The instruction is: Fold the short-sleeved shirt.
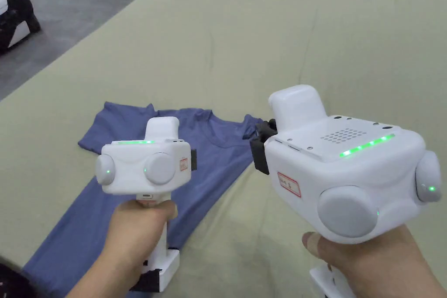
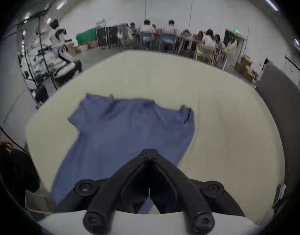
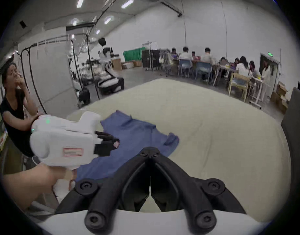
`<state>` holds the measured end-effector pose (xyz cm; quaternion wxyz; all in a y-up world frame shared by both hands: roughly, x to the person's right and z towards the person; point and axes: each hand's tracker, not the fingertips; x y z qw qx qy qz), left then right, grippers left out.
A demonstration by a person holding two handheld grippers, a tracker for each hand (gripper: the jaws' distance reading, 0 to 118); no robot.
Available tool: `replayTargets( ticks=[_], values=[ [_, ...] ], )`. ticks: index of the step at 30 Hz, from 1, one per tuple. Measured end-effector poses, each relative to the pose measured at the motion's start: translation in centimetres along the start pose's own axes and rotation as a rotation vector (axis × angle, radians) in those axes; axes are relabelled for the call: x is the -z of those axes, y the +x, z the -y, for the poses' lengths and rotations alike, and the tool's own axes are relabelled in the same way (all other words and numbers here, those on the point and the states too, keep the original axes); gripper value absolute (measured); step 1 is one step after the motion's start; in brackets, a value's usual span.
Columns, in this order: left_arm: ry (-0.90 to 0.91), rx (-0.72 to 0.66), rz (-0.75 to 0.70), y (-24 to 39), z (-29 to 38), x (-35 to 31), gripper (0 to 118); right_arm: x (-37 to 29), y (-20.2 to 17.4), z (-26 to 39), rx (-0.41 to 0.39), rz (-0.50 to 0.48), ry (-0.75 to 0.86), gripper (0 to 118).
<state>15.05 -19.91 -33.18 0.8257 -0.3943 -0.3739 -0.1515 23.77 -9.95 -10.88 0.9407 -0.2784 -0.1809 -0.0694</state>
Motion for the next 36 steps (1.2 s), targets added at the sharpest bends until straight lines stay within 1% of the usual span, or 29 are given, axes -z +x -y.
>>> replayTargets(
  ticks=[3, 7, 8, 9, 10, 11, 12, 13, 14, 18, 21, 22, 23, 24, 25, 26, 27, 28, 29, 30, 31, 33, 35, 36],
  values=[
    [-0.073, 0.035, 0.014, 0.5, 0.6, 4.7, 0, 2.0, 1.0, 1.1, 0.005, 0.010, -0.033, 2],
    [-0.097, 0.040, 0.049, 0.9, 0.5, 7.5, 0, 3.7, 2.4, 2.1, -0.006, 0.013, -0.085, 2],
    [-0.089, 0.034, 0.042, 1.0, 0.3, 7.9, 2, 3.9, 2.7, 2.3, -0.012, 0.016, -0.091, 2],
    [-0.059, 0.033, -0.016, 1.0, 0.1, 8.2, 2, 4.1, 3.0, 2.4, -0.014, 0.017, -0.094, 2],
    [-0.110, 0.037, -0.055, 1.1, -0.1, 8.5, 44, 4.2, 3.3, 2.6, -0.014, 0.016, -0.097, 2],
    [-0.189, 0.045, -0.075, 1.1, -0.4, 9.4, 99, 4.3, 3.6, 2.7, -0.008, 0.016, -0.102, 2],
    [-0.207, 0.005, -0.007, 0.7, -0.3, 10.0, 118, 4.2, 3.7, 2.9, 0.000, 0.014, -0.104, 2],
    [-0.096, -0.014, 0.056, 0.6, -0.1, 9.3, 118, 4.2, 3.9, 3.1, 0.006, 0.013, -0.107, 2],
    [-0.083, -0.022, 0.072, 0.7, 0.1, 8.9, 118, 4.2, 4.0, 3.3, 0.009, 0.011, -0.110, 2],
    [-0.157, 0.044, 0.001, 2.0, -0.4, 9.6, 118, 3.9, 4.3, 3.9, 0.003, 0.017, -0.120, 2],
    [-0.218, 0.163, -0.064, 3.3, 0.2, 11.1, 118, 3.5, 4.6, 3.9, 0.007, 0.024, -0.119, 2],
    [-0.218, 0.177, -0.069, 3.0, 0.5, 11.5, 109, 3.3, 4.6, 4.0, 0.008, 0.028, -0.116, 2],
    [-0.203, 0.170, -0.066, 2.9, 0.8, 11.4, 93, 3.1, 4.6, 4.1, 0.007, 0.034, -0.117, 2],
    [-0.176, 0.142, -0.044, 2.6, 0.8, 11.0, 79, 2.9, 4.6, 4.1, 0.002, 0.039, -0.119, 2],
    [-0.146, 0.096, -0.021, 2.2, 0.6, 10.2, 48, 2.5, 4.8, 4.2, 0.000, 0.039, -0.120, 2],
    [-0.117, 0.072, -0.028, 1.3, 0.5, 9.5, 9, 2.2, 5.0, 4.3, 0.002, 0.039, -0.121, 2],
    [-0.105, 0.084, -0.092, 0.8, 0.2, 9.2, 5, 1.6, 5.3, 4.4, 0.010, 0.040, -0.119, 2],
    [-0.087, 0.064, -0.134, -0.1, 0.0, 8.8, 5, 1.2, 5.5, 4.4, 0.024, 0.042, -0.113, 2],
    [-0.084, -0.007, -0.056, -1.0, -0.4, 8.1, 5, 0.5, 5.9, 4.5, 0.043, 0.048, -0.099, 2],
    [-0.091, -0.061, 0.003, -0.3, -1.2, 6.2, 4, -0.4, 6.4, 4.5, 0.066, 0.059, -0.077, 2],
    [-0.072, -0.078, -0.011, 0.1, -1.8, 5.1, 5, -1.3, 6.9, 4.5, 0.086, 0.076, -0.060, 2],
    [-0.013, -0.007, -0.079, 1.8, -3.0, 2.8, 5, -3.4, 8.1, 4.3, 0.120, 0.117, -0.031, 2],
    [0.009, 0.048, -0.134, 3.4, -5.5, 1.2, 5, -6.2, 9.6, 4.2, 0.146, 0.165, 0.005, 2],
    [0.029, 0.048, -0.100, 4.8, -6.3, 0.2, 5, -7.8, 10.6, 4.2, 0.159, 0.198, 0.025, 2]
  ],
)
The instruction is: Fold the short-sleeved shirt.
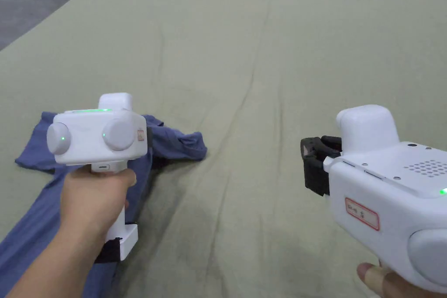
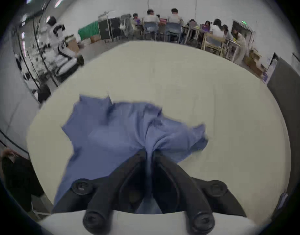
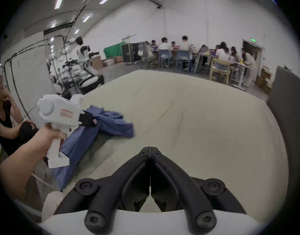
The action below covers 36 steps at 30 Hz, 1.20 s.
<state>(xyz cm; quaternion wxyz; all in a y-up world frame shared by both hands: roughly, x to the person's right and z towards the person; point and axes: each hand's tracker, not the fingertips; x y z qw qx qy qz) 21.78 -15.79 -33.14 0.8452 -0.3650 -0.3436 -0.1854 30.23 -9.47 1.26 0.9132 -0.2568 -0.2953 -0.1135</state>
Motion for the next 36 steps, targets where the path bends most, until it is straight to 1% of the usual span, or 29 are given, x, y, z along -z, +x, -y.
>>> replayTargets(
  ticks=[2, 3, 5, 7, 10, 13, 16, 19, 22, 25, 26, 27, 28, 29, 30, 31, 32, 33, 36],
  values=[
    [0.041, -0.010, 0.095, 2.5, -1.6, -1.9, 5, -3.0, 2.7, -0.3, 0.041, 0.070, 0.035, 2],
    [0.053, 0.010, 0.129, 5.0, -2.3, -2.9, 5, -4.8, 4.2, -0.5, 0.062, 0.104, 0.052, 2],
    [0.070, 0.086, 0.170, 10.3, -3.0, -4.6, 5, -8.6, 7.2, -0.7, 0.091, 0.188, 0.089, 2],
    [0.086, 0.161, 0.263, 16.1, -2.7, -6.5, 5, -12.8, 10.1, -0.6, 0.107, 0.295, 0.126, 2],
    [0.091, 0.262, 0.424, 25.5, -1.1, -9.9, 5, -19.3, 14.1, 0.0, 0.133, 0.439, 0.173, 2],
    [0.072, 0.386, 0.539, 34.9, 2.3, -13.0, 5, -25.1, 16.9, 1.1, 0.154, 0.557, 0.197, 2],
    [0.002, 0.466, 0.641, 42.4, 6.7, -14.6, 5, -29.8, 18.6, 2.4, 0.186, 0.629, 0.217, 2],
    [-0.072, 0.577, 0.726, 48.0, 12.4, -16.8, 5, -33.0, 19.5, 3.6, 0.202, 0.666, 0.224, 2],
    [-0.161, 0.634, 0.756, 51.0, 17.9, -17.9, 5, -34.6, 19.8, 4.6, 0.214, 0.693, 0.225, 2],
    [-0.220, 0.678, 0.748, 52.2, 22.4, -17.8, 6, -34.8, 20.1, 5.4, 0.232, 0.684, 0.220, 2],
    [-0.230, 0.675, 0.750, 52.3, 23.4, -17.6, 26, -34.7, 20.0, 5.7, 0.237, 0.677, 0.218, 2],
    [-0.238, 0.647, 0.754, 51.8, 23.8, -17.1, 78, -34.5, 20.0, 5.9, 0.241, 0.667, 0.215, 2],
    [-0.268, 0.575, 0.814, 51.1, 23.4, -16.9, 118, -34.1, 20.1, 6.1, 0.246, 0.648, 0.216, 2],
    [-0.319, 0.534, 0.885, 50.3, 22.6, -16.5, 118, -33.9, 20.0, 6.2, 0.251, 0.624, 0.222, 2],
    [-0.316, 0.421, 0.976, 48.7, 20.8, -16.8, 117, -33.7, 19.9, 6.3, 0.258, 0.604, 0.230, 2],
    [-0.270, 0.338, 0.975, 46.9, 18.5, -17.0, 117, -33.3, 19.9, 6.3, 0.265, 0.583, 0.239, 2],
    [-0.222, 0.283, 1.021, 44.8, 16.6, -17.4, 117, -32.9, 20.0, 6.3, 0.267, 0.566, 0.244, 2],
    [-0.144, 0.253, 1.037, 41.9, 14.3, -18.0, 117, -32.5, 20.0, 6.3, 0.269, 0.553, 0.248, 2],
    [0.046, 0.207, 0.885, 33.0, 9.3, -19.6, 118, -30.5, 20.0, 6.3, 0.278, 0.497, 0.262, 2]
  ],
)
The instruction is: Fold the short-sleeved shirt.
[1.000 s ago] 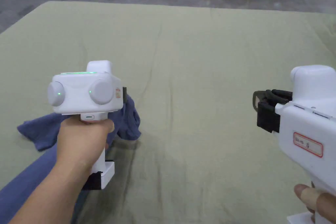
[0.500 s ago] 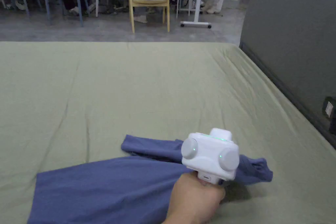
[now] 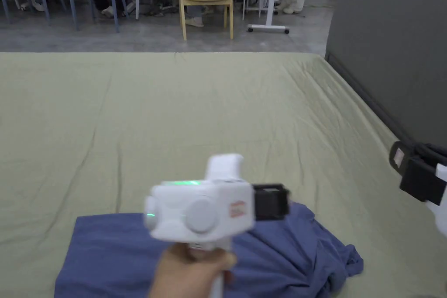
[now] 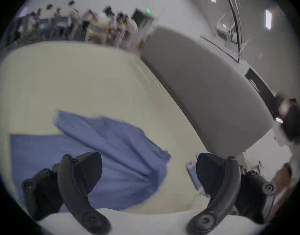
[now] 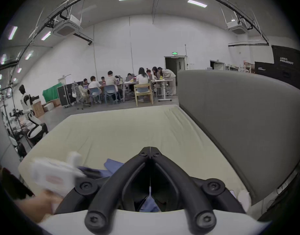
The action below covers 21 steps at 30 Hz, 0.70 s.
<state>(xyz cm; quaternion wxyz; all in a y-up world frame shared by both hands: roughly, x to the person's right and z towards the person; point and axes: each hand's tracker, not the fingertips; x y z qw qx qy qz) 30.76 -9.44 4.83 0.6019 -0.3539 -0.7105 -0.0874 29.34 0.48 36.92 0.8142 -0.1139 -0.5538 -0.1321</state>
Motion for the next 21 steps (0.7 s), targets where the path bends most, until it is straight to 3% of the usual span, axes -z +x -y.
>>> replayTargets(
  ticks=[3, 6, 7, 8, 9, 10, 12, 21],
  values=[
    [0.135, 0.029, -0.247, -5.3, -0.6, -7.9, 118, 2.4, -1.5, 1.4, -0.007, -0.057, -0.049, 2],
    [0.151, -0.058, -0.481, -10.0, 1.5, -13.2, 118, 5.3, -3.3, 3.9, -0.026, -0.103, -0.131, 2],
    [0.123, -0.099, -0.519, -11.5, 2.5, -14.5, 117, 6.2, -4.1, 4.8, -0.030, -0.119, -0.166, 2],
    [0.104, -0.132, -0.497, -12.7, 3.5, -15.3, 107, 7.0, -4.8, 5.6, -0.032, -0.136, -0.193, 2],
    [0.101, -0.162, -0.494, -13.6, 4.4, -16.0, 73, 7.7, -5.6, 6.4, -0.032, -0.163, -0.217, 2],
    [0.084, -0.187, -0.541, -13.6, 5.3, -16.1, 0, 8.4, -6.3, 7.1, -0.036, -0.187, -0.240, 2],
    [0.009, -0.160, -0.636, -14.4, 6.6, -15.3, 0, 9.3, -7.6, 8.2, -0.046, -0.214, -0.279, 2],
    [-0.073, -0.178, -0.586, -20.4, 5.2, -7.9, 0, 11.8, -8.7, 8.8, -0.067, -0.237, -0.329, 2]
  ],
)
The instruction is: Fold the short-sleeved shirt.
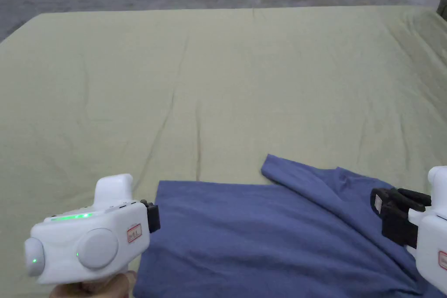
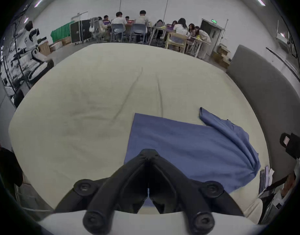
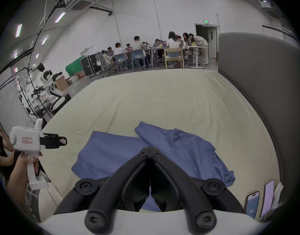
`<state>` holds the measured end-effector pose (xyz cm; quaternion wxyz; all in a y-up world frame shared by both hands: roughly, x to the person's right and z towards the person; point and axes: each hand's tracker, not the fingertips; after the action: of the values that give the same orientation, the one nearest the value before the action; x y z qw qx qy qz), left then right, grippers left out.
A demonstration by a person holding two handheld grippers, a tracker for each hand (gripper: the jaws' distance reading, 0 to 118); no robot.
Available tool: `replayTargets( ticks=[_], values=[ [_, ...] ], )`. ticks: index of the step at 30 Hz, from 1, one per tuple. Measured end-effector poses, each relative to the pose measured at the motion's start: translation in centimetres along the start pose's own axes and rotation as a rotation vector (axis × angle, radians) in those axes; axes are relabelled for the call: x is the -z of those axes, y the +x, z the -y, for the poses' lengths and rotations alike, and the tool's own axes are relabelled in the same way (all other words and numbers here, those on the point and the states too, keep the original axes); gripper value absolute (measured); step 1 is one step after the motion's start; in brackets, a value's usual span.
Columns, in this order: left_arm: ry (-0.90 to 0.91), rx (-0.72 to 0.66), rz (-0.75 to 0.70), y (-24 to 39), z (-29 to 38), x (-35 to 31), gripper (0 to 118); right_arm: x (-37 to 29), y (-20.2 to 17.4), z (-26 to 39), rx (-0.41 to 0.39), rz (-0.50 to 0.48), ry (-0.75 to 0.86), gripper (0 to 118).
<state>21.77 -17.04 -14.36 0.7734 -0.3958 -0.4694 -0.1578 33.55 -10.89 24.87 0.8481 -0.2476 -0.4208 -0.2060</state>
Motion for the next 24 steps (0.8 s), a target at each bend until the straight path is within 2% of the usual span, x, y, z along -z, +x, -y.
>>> replayTargets(
  ticks=[2, 3, 4, 5, 6, 7, 8, 10, 13, 15, 17, 18, 19, 20, 21, 22, 23, 24],
  values=[
    [0.000, 0.009, -0.020, -0.2, -1.0, 2.5, 0, 0.8, 0.6, -0.2, -0.002, 0.011, -0.011, 2],
    [-0.005, 0.019, -0.035, -0.2, -1.7, 4.1, 8, 1.2, 0.6, -0.2, -0.001, 0.018, -0.018, 2],
    [-0.006, 0.041, -0.058, -0.2, -2.5, 5.9, 39, 1.8, 0.9, -0.2, 0.003, 0.027, -0.029, 2],
    [-0.006, 0.072, -0.054, -0.2, -2.8, 7.5, 56, 2.2, 1.1, -0.3, 0.008, 0.036, -0.040, 2],
    [-0.046, 0.099, -0.064, -0.2, -3.6, 9.5, 56, 2.6, 1.4, -0.3, 0.011, 0.039, -0.048, 2],
    [-0.104, 0.117, -0.081, -0.2, -4.2, 11.6, 116, 3.0, 1.6, -0.2, 0.016, 0.042, -0.054, 2],
    [-0.043, 0.137, -0.146, -0.2, -4.5, 13.2, 118, 3.3, 1.9, -0.1, 0.024, 0.047, -0.058, 2],
    [-0.116, 0.137, -0.100, 0.3, -3.2, 16.3, 118, 3.9, 2.6, 0.0, 0.039, 0.059, -0.066, 2],
    [-0.214, 0.150, -0.147, 0.5, -4.1, 19.6, 118, 5.1, 4.2, 0.0, 0.042, 0.096, -0.102, 2],
    [-0.245, 0.178, -0.141, 0.9, -3.4, 20.7, 117, 6.1, 5.9, -0.1, 0.014, 0.135, -0.119, 2],
    [-0.207, 0.170, -0.124, 1.7, -3.4, 17.7, 110, 7.6, 7.5, -0.5, -0.039, 0.203, -0.156, 2],
    [-0.199, 0.173, -0.069, 1.9, -3.5, 16.7, 98, 8.5, 8.6, -0.8, -0.054, 0.208, -0.169, 2],
    [-0.186, 0.187, -0.057, 2.2, -3.5, 15.5, 72, 9.6, 9.7, -1.2, -0.052, 0.206, -0.191, 2],
    [-0.138, 0.212, -0.068, 2.5, -3.6, 14.1, 24, 10.7, 10.7, -1.6, -0.057, 0.227, -0.214, 3],
    [-0.158, 0.180, 0.055, 0.9, -4.5, 15.0, 1, 11.9, 11.5, -2.0, -0.061, 0.237, -0.216, 6],
    [-0.131, 0.151, 0.088, 1.1, -4.8, 14.0, 1, 13.2, 12.3, -2.5, -0.092, 0.239, -0.240, 34],
    [-0.127, 0.182, 0.027, 1.4, -5.0, 13.2, 1, 14.7, 13.2, -2.9, -0.124, 0.230, -0.274, 74],
    [-0.125, 0.199, 0.016, 1.5, -5.3, 12.7, 1, 16.3, 13.9, -3.1, -0.131, 0.230, -0.335, 110]
  ],
)
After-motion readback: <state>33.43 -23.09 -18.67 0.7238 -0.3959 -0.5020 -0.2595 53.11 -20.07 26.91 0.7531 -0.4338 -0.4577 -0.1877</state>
